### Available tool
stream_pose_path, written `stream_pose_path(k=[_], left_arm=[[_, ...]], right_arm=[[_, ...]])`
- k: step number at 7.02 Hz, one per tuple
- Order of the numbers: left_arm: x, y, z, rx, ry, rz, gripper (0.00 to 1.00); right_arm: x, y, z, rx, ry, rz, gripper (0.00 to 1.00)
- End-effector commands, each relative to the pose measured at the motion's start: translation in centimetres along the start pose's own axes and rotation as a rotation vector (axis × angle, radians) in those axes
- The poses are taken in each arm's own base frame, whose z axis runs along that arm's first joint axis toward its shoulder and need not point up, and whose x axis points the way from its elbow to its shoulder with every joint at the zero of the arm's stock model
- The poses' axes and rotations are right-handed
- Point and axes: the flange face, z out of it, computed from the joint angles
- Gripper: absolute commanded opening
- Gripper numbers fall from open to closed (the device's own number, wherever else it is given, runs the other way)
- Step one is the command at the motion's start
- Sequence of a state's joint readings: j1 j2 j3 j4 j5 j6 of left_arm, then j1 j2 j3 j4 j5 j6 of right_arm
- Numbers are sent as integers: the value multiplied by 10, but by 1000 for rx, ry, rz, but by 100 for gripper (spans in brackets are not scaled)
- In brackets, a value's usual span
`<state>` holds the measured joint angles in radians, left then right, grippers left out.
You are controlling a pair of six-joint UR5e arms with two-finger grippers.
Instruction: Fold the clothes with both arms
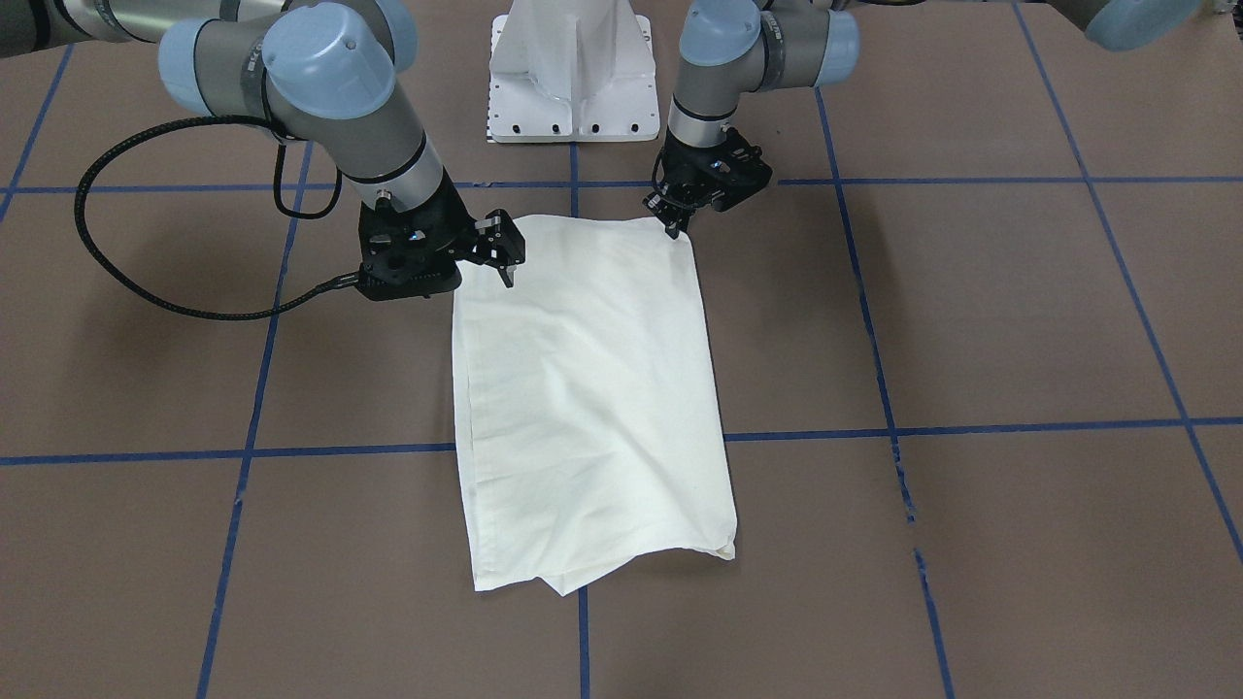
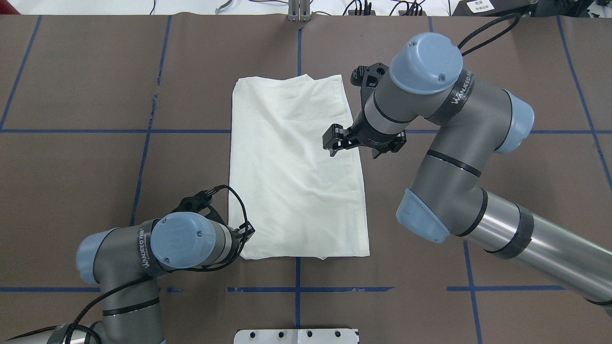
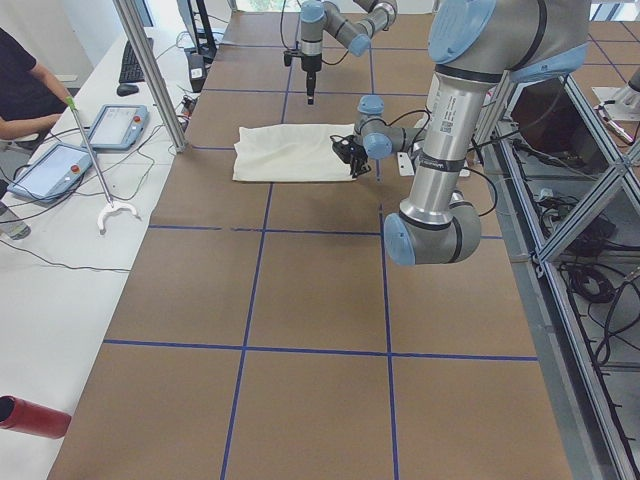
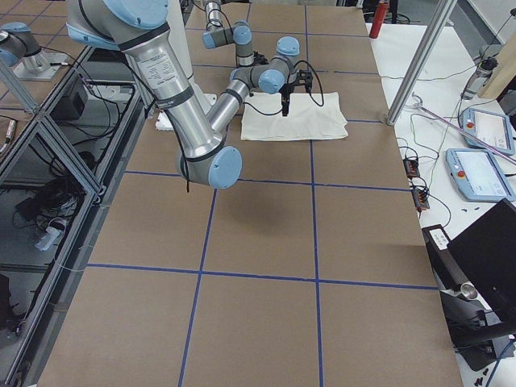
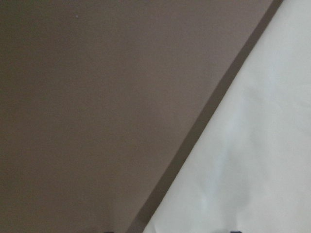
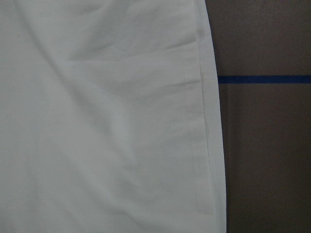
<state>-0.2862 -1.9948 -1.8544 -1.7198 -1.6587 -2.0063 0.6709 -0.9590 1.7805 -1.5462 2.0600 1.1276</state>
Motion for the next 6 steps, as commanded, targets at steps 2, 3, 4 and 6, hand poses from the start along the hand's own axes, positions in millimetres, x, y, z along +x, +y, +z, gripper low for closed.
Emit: stream_pose_path(k=[2,3,4,6], left_arm=[[-2,0,-3,1,1,11,0],[-2,1,-15,-6,15,98,0],[0,6,-35,-18,38,131,0],[-2,17,-47,-31,22,142,0]], right_arm=[[0,-1,0,0,1,1,100],[2,1,1,0,2,7,100],[0,6,3,-5,-3,44,100],[-5,61,51,46,-14,199,100]])
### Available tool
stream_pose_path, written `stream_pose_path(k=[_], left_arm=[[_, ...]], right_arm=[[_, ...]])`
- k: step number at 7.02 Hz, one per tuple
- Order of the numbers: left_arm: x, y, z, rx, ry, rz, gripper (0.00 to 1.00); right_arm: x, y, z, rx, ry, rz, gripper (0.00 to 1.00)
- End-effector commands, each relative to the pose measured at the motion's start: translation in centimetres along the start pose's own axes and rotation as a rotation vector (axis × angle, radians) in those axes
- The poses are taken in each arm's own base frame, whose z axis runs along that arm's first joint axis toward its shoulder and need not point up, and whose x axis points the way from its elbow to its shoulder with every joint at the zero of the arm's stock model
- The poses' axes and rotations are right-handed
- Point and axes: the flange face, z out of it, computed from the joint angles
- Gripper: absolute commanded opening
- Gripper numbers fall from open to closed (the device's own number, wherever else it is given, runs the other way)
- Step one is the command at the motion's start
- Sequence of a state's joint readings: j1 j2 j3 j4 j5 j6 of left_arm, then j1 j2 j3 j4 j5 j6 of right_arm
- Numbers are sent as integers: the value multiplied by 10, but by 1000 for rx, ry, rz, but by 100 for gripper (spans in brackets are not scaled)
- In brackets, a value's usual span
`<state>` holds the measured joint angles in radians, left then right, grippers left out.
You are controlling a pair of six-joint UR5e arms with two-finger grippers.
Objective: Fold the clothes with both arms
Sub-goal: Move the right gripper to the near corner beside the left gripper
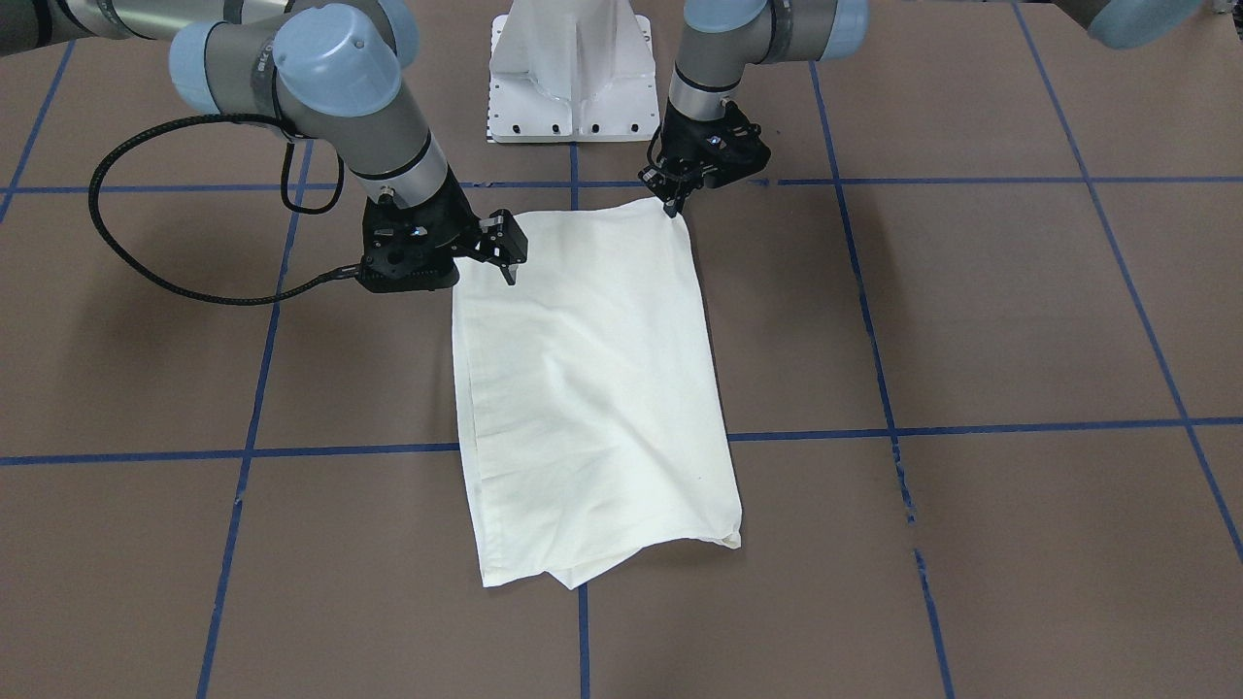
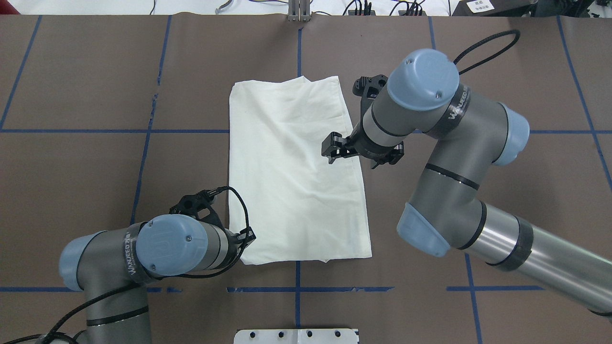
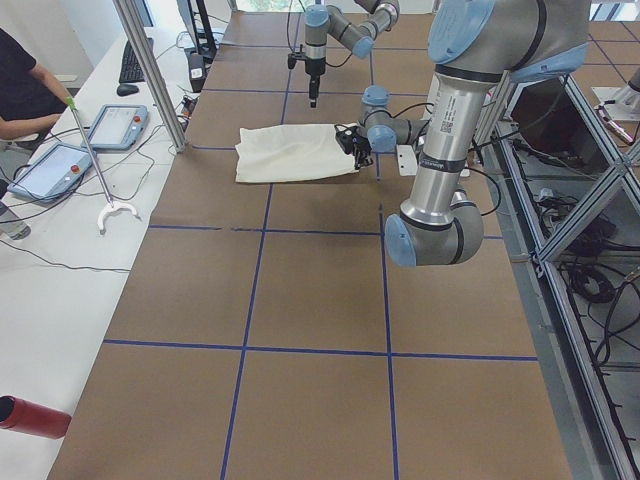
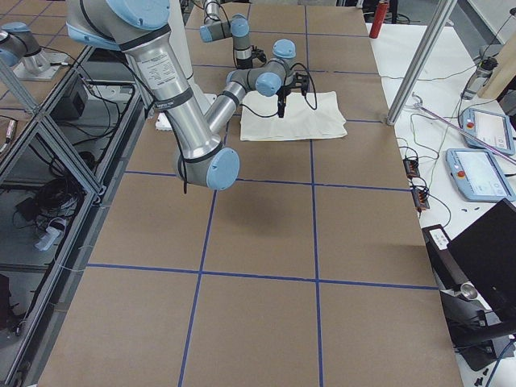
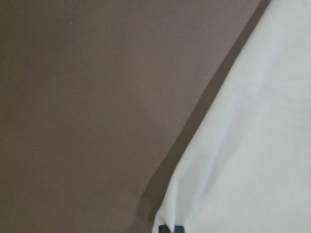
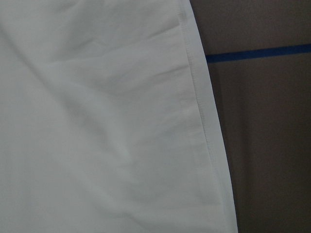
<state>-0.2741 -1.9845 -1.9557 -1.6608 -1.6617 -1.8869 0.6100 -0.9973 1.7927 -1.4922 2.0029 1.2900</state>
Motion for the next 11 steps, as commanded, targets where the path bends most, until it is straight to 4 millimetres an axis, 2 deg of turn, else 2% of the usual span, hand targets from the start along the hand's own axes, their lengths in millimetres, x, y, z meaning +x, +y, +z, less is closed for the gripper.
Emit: stream_pose_path(k=[1,2,4,5,8,11], left_arm=[[-1,5,-7,-9,-4,12,0],[-1,7,-6,-11,-6,22,0],[0,9,-6,-15,-5,33,0],[-1,9,-6,-15,-6,33,0],[1,14,-4,-21,-5,38,0],[2,14,-4,-22,-4,38,0]], right_arm=[[-4,60,47,48,7,187,100],[5,73,60,39,33,285,100],[1,123,90,64,65,393,100],[9,146,107,83,92,421,100],[8,176,122,81,187,431,100],[1,179,120,76,178,427,100]])
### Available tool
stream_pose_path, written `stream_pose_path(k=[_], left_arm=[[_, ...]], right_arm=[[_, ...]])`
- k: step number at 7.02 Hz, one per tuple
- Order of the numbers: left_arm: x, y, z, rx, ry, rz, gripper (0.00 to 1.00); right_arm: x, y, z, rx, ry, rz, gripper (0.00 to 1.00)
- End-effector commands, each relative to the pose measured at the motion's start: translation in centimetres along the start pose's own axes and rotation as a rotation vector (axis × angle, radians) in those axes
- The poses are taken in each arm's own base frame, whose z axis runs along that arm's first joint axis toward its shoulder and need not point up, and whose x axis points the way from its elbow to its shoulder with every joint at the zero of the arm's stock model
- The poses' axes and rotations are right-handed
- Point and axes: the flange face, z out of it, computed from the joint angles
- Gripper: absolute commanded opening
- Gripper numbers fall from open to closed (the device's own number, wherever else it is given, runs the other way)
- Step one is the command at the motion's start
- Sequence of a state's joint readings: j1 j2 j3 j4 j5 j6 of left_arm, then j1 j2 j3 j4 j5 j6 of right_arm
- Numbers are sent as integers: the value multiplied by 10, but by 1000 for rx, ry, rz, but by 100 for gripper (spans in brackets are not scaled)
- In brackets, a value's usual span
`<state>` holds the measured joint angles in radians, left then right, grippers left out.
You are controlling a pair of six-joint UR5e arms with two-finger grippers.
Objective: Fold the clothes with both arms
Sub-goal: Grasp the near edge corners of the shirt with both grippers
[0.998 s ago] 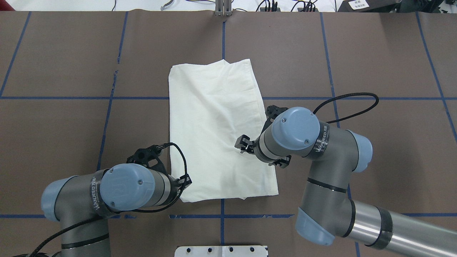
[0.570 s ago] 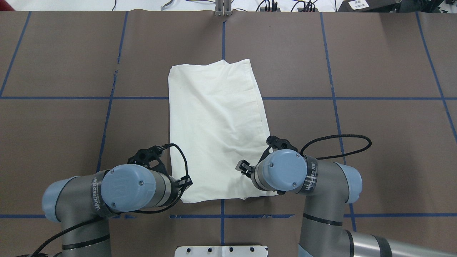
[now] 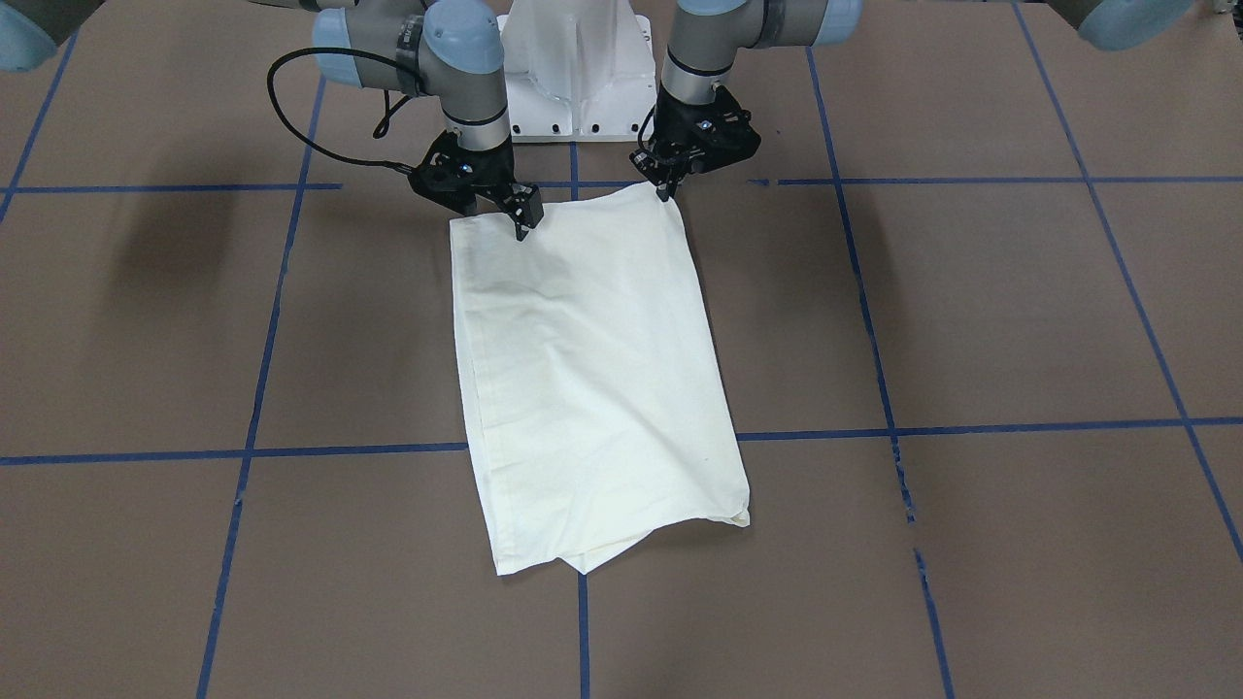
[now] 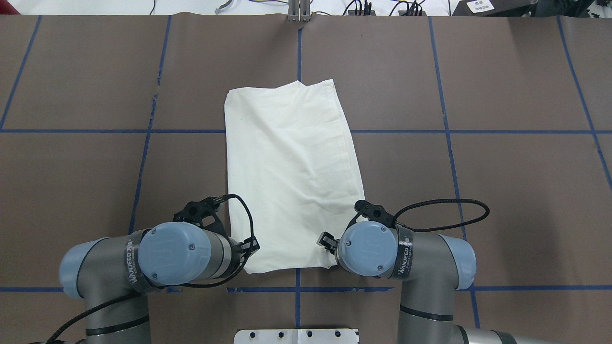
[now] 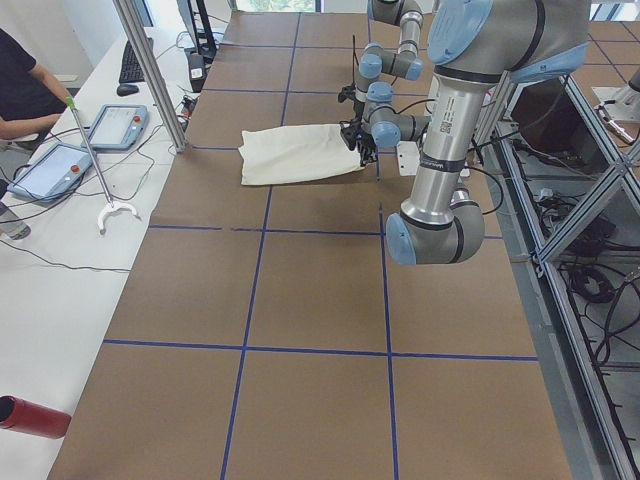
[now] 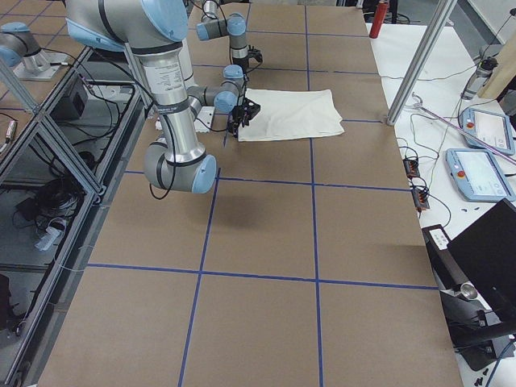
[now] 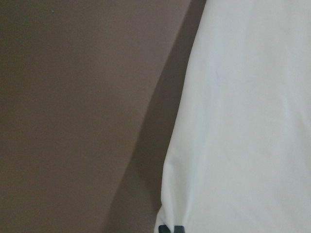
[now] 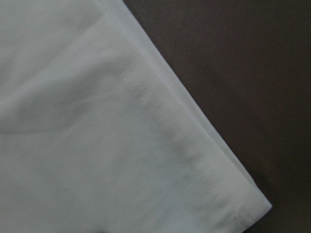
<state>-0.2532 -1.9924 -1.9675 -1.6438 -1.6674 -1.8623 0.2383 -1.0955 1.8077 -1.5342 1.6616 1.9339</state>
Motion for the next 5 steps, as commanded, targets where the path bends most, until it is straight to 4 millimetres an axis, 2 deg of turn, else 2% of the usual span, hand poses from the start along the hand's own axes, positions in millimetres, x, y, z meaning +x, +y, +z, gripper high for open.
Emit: stream_pose_path(k=[1,2,5], left_arm=[[1,0,0,0,1,0,0],[1,0,0,0,1,0,0],[1,3,0,-3,2,3,0]], right_arm=[[-5,-1,-3,1,-5,3,97],[-6,-4,-5,2,-9,6,79],[-7,-14,-7,12,-13,14,69]])
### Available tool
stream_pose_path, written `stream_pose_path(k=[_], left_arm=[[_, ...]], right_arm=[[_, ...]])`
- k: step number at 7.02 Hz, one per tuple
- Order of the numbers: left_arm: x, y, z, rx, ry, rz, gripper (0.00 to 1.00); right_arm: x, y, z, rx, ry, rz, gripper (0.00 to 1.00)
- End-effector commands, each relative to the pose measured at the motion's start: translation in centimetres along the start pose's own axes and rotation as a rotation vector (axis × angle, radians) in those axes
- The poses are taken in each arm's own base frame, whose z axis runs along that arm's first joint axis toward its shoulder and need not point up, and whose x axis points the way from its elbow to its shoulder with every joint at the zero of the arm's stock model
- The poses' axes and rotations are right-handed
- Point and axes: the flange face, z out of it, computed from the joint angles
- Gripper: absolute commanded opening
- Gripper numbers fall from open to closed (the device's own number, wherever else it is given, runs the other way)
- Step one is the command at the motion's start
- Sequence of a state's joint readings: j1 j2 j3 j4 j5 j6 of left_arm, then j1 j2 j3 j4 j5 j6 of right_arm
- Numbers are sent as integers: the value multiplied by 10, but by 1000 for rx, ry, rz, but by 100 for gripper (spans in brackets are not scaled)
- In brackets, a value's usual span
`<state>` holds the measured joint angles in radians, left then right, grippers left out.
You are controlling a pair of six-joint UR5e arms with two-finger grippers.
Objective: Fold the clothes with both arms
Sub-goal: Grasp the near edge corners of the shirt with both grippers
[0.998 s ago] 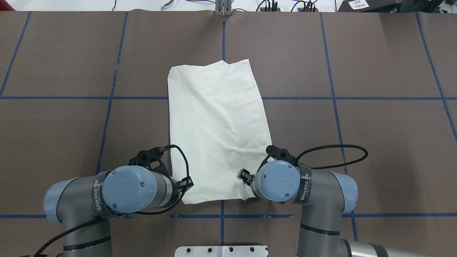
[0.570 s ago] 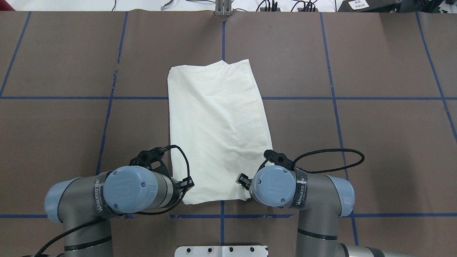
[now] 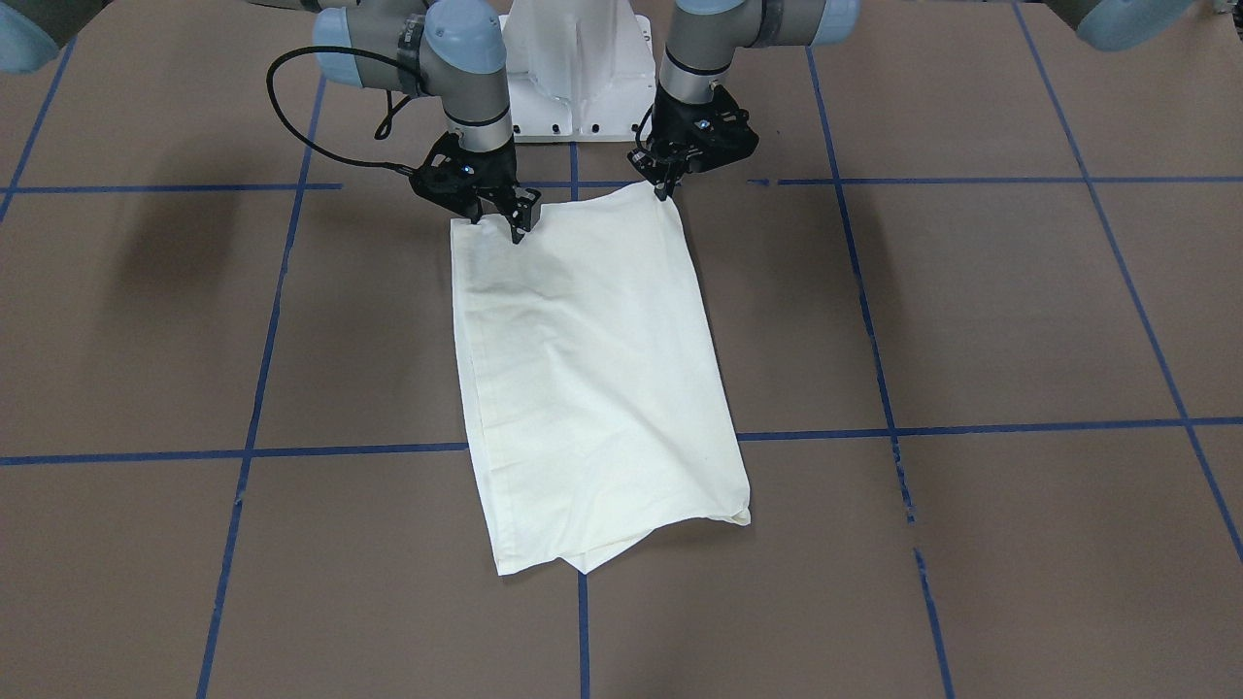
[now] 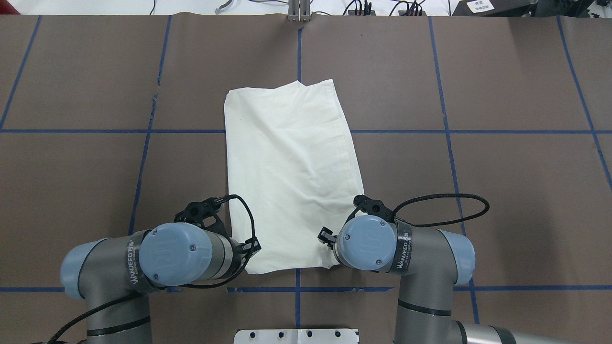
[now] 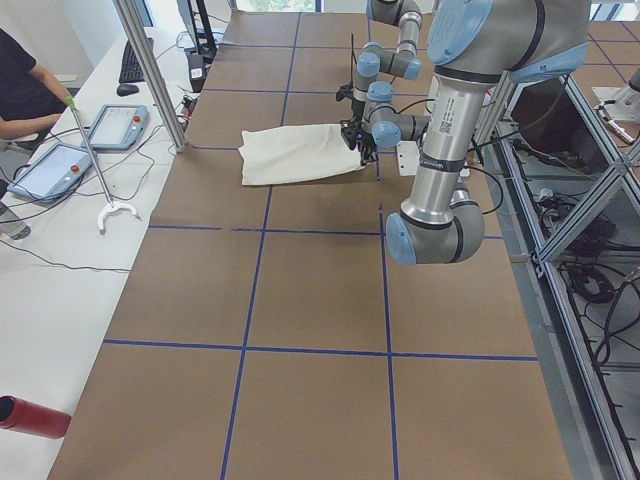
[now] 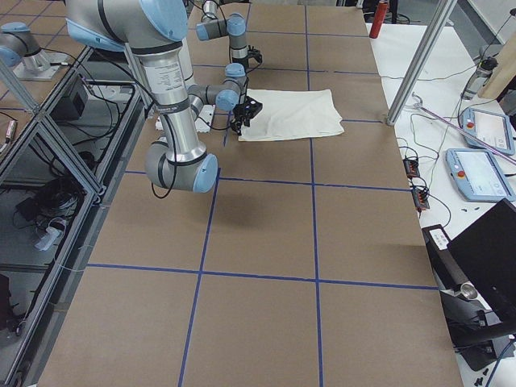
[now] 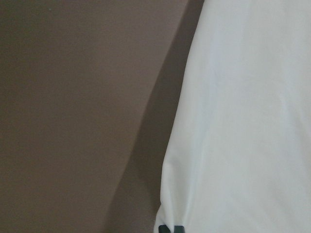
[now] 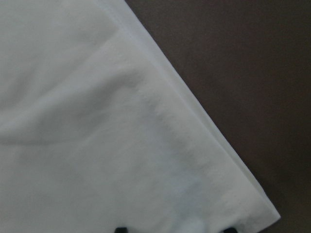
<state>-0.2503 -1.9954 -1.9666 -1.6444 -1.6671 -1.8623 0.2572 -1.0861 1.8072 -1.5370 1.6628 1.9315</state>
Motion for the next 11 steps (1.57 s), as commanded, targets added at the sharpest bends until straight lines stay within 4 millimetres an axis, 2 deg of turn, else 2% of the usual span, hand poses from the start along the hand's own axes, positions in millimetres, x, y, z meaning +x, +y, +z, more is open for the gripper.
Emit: stream_pose_path(k=[1,2,3,4,7,9,10,11], left_arm=[[0,2,1,-1,-2,2,0],[0,2,1,1,-1,2,0],[0,1,2,1,-3,2,0],[0,1,2,1,-3,2,0],[0,1,2,1,-1,2,0],[-2,4,-14,-5,25,6,0],[-3,26,-33,-44,56,33,0],[-14,48,-54,-79,56,60,0]], right_arm=[[-1,-5,-1,4,-2,3,49],[-1,-6,-1,5,-2,2,28],[-2,-6,-2,5,-2,2,13],[-3,-5,-3,3,-7,2,3],[-12,-1,-17,-4,-33,8,0],[-6,1,-48,-34,-82,-6,0],[17,18,-63,-70,-95,-34,0],[33,35,-83,-110,-120,-62,0]])
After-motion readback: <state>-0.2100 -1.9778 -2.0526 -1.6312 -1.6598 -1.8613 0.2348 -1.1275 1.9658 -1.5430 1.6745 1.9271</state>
